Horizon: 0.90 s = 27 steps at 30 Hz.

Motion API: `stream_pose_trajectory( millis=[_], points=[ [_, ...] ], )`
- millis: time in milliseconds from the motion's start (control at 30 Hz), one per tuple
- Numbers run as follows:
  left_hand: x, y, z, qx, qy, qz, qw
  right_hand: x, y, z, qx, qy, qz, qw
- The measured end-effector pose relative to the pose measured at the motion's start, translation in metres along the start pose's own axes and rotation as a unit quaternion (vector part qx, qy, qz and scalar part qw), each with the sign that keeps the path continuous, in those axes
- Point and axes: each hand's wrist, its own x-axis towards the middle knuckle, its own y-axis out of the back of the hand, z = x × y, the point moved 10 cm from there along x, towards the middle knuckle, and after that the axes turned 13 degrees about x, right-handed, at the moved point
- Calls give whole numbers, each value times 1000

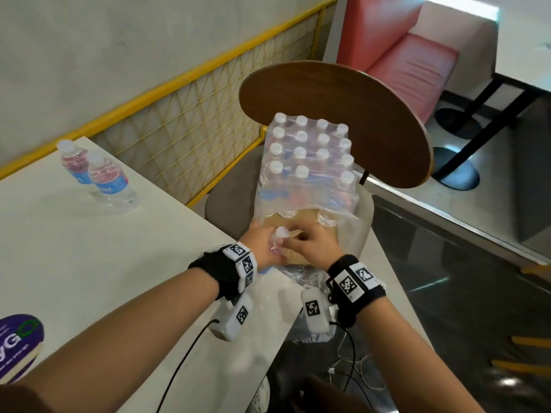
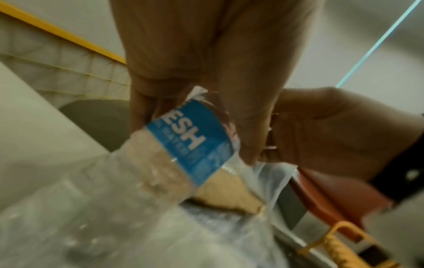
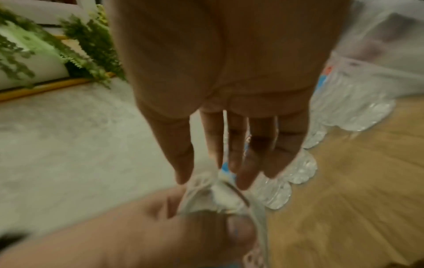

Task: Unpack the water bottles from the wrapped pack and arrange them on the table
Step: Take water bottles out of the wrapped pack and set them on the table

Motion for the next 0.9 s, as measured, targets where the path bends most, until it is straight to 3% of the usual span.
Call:
stream_pose_trajectory(
  millis=[33,133,200,367,533,700,767,833,900],
  points=[
    [-3,-4,-10,-24,24,1,999,0,3,5,24,-22,7,999],
    [-12,-2,-35,-89,55,46,993,4,52,23,74,-88,168,979],
    [-18,-5,-44,-117,64,42,990,7,74,39,67,-159,225,959],
    [-34,-5,-54,-118,63,55,989,24,97,40,24,-193,229,954],
    [-66,-4,-70,-170,82,124,974,13,100,60,-35,-251,168,953],
    [-106,-14,-89,-227,102,179,952,13,79,43,-2,-220,189,957],
    [-119,-19,-96,-232,108,166,952,11,56,37,15,-142,177,974],
    [-133,-24,-106,-252,119,155,948,0,28,32,78,-60,134,986],
    [-152,-26,-116,-265,122,178,940,-16,-6,30,83,-21,59,995]
  ],
)
